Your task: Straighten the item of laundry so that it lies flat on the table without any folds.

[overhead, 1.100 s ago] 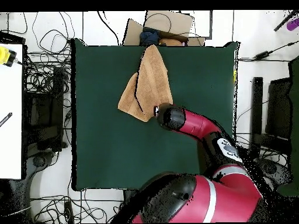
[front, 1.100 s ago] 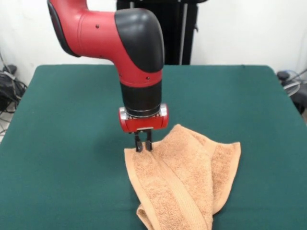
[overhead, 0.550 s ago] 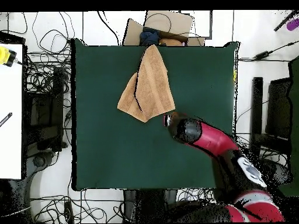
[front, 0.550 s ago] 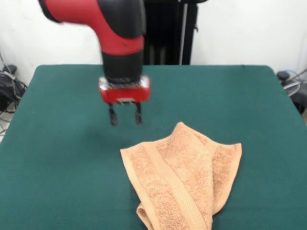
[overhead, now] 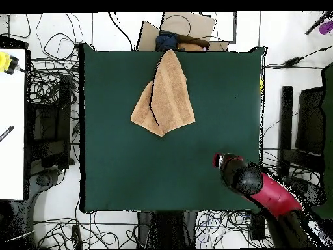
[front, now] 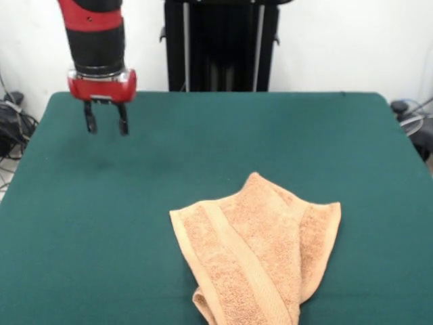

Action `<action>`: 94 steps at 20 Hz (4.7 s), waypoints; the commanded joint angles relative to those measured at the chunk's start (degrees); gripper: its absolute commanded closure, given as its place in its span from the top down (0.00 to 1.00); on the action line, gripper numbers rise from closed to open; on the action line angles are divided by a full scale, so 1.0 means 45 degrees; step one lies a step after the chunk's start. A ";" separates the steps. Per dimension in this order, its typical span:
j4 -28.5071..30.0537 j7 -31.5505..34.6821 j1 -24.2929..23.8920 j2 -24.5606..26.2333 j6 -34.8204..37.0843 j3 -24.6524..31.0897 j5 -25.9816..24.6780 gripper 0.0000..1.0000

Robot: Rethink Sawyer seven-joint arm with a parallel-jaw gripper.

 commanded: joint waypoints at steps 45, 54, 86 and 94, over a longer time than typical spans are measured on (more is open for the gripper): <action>-0.8125 0.2452 0.6467 0.3771 0.6387 -0.0311 0.4975 1.00; -0.8297 0.2432 0.6146 0.5084 0.4517 0.0109 0.4435 1.00; -0.0240 0.1431 0.4639 -0.2006 0.4862 -0.1490 0.3236 0.00; 0.0989 0.0997 0.3986 -0.3692 0.5472 -0.1922 0.2792 0.00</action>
